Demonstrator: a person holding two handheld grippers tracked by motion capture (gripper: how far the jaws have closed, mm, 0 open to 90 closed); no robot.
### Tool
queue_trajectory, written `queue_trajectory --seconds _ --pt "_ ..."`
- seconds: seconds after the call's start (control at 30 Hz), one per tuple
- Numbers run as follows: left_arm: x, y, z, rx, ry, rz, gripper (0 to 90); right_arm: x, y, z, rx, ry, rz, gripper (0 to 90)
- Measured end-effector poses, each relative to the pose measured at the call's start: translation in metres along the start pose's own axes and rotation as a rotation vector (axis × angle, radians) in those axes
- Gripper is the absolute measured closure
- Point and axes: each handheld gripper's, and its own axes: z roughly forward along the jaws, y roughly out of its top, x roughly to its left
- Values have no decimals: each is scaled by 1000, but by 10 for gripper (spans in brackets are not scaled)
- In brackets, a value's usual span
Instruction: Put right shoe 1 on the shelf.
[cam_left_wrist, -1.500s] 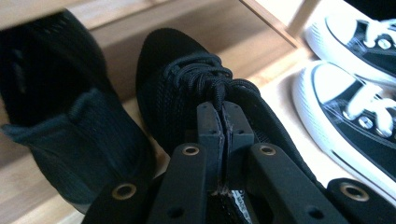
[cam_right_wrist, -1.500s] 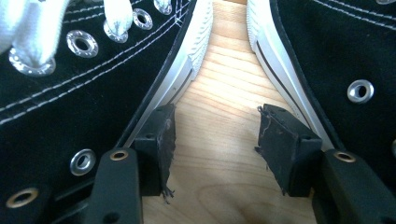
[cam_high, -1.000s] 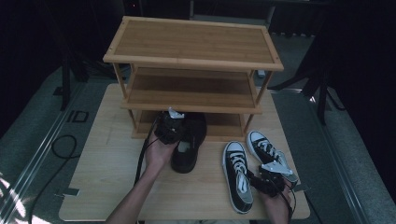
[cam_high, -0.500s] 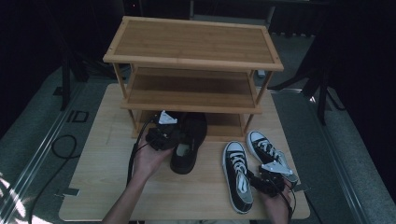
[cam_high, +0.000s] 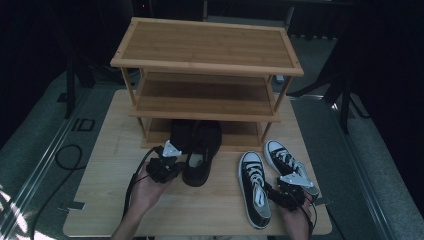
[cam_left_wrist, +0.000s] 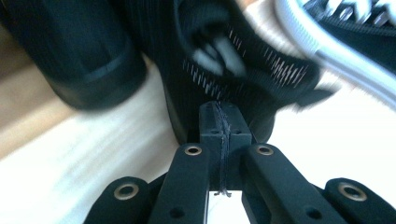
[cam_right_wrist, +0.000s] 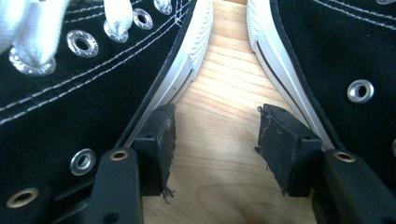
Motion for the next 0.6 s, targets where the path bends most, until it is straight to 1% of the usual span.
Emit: queue_trajectory --seconds 0.03,0.1,0.17,0.27,0.43,0.47,0.6 --pt "-1 -5 3 10 -3 -8 900 0 0 0 0 0 0 459" --pt "-3 -11 8 25 -8 -6 900 0 0 0 0 0 0 459" --pt "-6 -18 14 44 -7 2 900 0 0 0 1 0 -1 459" --pt "-11 -25 22 65 -17 12 900 0 0 0 1 0 -1 459" --pt "-19 -29 30 100 -20 36 900 0 0 0 1 0 -1 459" --pt "-20 -30 31 105 -21 35 900 0 0 0 1 0 -1 459" --pt "-26 -30 40 134 -23 58 900 0 0 0 1 0 -1 459"
